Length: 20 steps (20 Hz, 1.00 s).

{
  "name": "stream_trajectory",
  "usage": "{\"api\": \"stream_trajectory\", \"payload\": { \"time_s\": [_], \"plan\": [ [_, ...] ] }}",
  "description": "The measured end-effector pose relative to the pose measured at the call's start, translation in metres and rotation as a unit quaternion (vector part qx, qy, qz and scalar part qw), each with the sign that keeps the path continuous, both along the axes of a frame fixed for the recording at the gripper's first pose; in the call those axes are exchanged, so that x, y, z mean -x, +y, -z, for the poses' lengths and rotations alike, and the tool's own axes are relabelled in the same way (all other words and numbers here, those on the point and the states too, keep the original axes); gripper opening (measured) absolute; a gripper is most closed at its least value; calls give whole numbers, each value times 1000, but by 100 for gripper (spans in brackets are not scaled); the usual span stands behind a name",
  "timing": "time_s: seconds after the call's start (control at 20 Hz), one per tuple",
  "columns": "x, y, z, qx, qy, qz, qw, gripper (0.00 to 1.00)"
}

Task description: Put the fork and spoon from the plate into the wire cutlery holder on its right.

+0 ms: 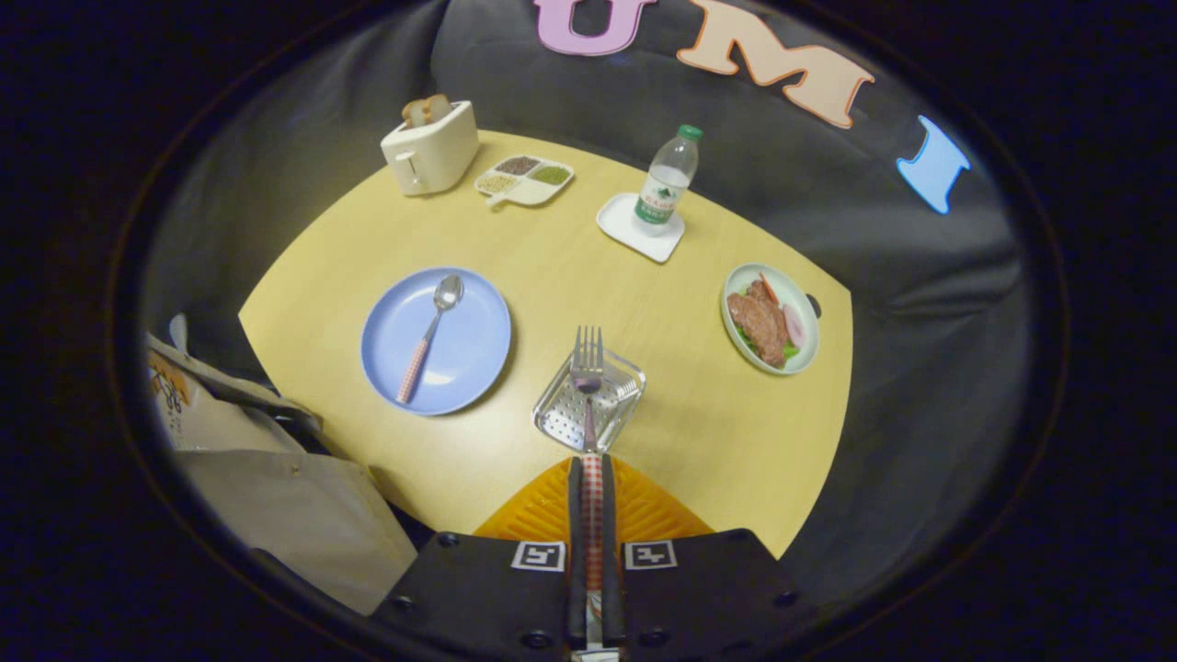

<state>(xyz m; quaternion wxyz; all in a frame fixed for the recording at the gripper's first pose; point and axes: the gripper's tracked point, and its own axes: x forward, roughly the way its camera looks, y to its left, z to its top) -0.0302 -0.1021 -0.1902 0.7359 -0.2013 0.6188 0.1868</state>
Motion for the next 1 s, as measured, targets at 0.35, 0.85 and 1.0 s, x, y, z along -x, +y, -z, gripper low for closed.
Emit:
{"api": "stream_trajectory", "payload": {
  "time_s": [0.35, 0.85, 1.0],
  "plan": [
    [10, -1, 38, 29, 93, -33, 995, 10],
    [-6, -1, 69, 84, 150, -75, 982, 10],
    [-8, -2, 77, 94, 154, -80, 980, 10]
  ]
}}
